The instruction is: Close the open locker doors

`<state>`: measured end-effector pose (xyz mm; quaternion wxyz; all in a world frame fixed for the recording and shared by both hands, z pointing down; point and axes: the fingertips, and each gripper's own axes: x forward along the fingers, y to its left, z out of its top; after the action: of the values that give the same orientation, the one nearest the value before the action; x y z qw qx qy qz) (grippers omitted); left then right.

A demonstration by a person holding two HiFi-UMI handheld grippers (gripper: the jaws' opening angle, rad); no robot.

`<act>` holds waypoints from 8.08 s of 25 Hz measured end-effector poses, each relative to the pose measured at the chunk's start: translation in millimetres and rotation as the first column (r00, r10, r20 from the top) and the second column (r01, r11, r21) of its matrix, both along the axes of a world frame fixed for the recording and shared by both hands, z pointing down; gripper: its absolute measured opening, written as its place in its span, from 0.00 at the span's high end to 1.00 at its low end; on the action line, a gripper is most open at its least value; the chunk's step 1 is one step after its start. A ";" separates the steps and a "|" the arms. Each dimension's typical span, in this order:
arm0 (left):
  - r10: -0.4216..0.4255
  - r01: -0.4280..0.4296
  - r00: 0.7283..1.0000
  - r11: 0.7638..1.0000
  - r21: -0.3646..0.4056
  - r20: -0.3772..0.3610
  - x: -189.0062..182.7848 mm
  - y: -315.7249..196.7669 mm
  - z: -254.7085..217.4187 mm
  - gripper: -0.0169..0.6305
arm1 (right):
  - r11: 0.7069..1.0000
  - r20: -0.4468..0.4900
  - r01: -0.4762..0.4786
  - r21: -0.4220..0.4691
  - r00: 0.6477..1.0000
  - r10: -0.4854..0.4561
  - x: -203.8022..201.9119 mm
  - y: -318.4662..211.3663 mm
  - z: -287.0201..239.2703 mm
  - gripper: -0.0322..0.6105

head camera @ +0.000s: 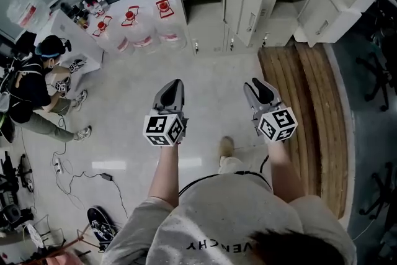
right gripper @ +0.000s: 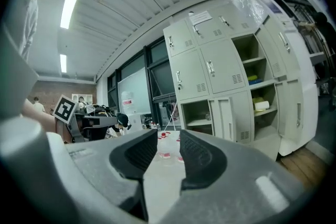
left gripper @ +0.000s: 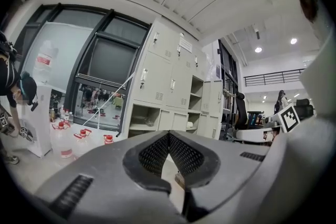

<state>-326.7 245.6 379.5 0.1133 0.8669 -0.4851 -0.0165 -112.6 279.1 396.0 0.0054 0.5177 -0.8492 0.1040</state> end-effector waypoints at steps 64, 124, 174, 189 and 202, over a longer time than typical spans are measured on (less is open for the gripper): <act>0.226 -0.225 0.974 0.966 -0.126 -0.003 150.0 -301.0 128.0 0.98 | 0.951 -0.021 -0.300 -0.069 0.954 0.299 163.8 -373.8 108.8 0.70; 0.055 -0.058 0.998 0.994 -0.089 -0.034 3.2 -409.0 126.1 0.98 | 0.998 -0.154 0.008 -0.068 0.988 -0.019 -123.0 -443.1 122.8 0.75; 0.115 -0.118 0.992 0.992 -0.051 -0.045 -1.5 -540.6 120.1 0.98 | 0.997 -0.100 -0.004 -0.076 0.995 -0.004 -171.9 -574.3 130.7 0.83; 0.078 -0.080 0.997 0.993 -0.082 -0.024 1.1 -539.5 128.3 0.98 | 0.996 -0.088 0.003 -0.088 0.996 -0.011 -170.0 -593.8 132.2 0.84; 0.087 -0.089 0.996 0.991 -0.095 -0.026 5.4 -531.5 135.9 0.98 | 0.996 -0.069 -0.010 -0.089 0.998 0.004 -166.8 -601.8 132.9 0.85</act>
<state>-321.4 -285.8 515.5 0.1608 0.8809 -0.4452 0.0024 -279.4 -322.8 528.9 0.0576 0.5233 -0.8411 0.1241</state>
